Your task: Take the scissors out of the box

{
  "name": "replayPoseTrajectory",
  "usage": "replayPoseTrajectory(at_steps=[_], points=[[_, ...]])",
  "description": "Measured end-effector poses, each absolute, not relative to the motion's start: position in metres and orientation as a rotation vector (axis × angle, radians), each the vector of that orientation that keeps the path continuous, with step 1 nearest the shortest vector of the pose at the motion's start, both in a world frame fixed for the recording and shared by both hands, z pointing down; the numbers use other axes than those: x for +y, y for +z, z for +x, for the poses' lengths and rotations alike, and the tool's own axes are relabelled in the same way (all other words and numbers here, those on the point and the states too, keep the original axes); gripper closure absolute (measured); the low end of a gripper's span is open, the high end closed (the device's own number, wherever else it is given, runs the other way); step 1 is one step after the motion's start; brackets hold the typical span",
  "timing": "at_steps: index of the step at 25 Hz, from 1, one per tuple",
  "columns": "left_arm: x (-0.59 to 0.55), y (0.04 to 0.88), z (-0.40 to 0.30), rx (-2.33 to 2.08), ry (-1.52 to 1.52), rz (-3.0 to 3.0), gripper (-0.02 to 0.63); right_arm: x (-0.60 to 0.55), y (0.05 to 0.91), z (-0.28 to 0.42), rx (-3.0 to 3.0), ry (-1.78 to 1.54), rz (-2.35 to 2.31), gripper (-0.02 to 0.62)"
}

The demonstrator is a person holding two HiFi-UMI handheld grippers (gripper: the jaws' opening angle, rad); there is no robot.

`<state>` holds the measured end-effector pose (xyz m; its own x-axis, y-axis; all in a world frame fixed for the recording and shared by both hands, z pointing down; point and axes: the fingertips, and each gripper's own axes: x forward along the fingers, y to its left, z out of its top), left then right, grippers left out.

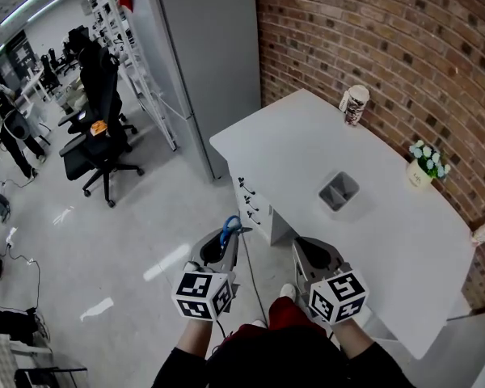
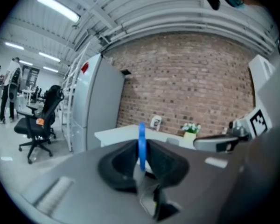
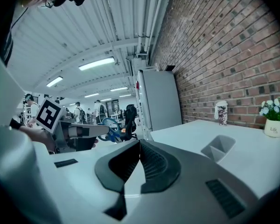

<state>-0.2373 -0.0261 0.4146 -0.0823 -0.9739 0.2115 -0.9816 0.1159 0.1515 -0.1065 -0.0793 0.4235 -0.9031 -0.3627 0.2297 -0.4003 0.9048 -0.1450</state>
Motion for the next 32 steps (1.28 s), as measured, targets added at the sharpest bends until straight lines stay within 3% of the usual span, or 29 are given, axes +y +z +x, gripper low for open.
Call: replayPoseTrajectory(at_steps=[32], points=[[0.105,0.478,-0.278,-2.21,0.045,1.616,0.558,0.01,0.465,-0.148,-2.772,0.278,0.382,0.588]])
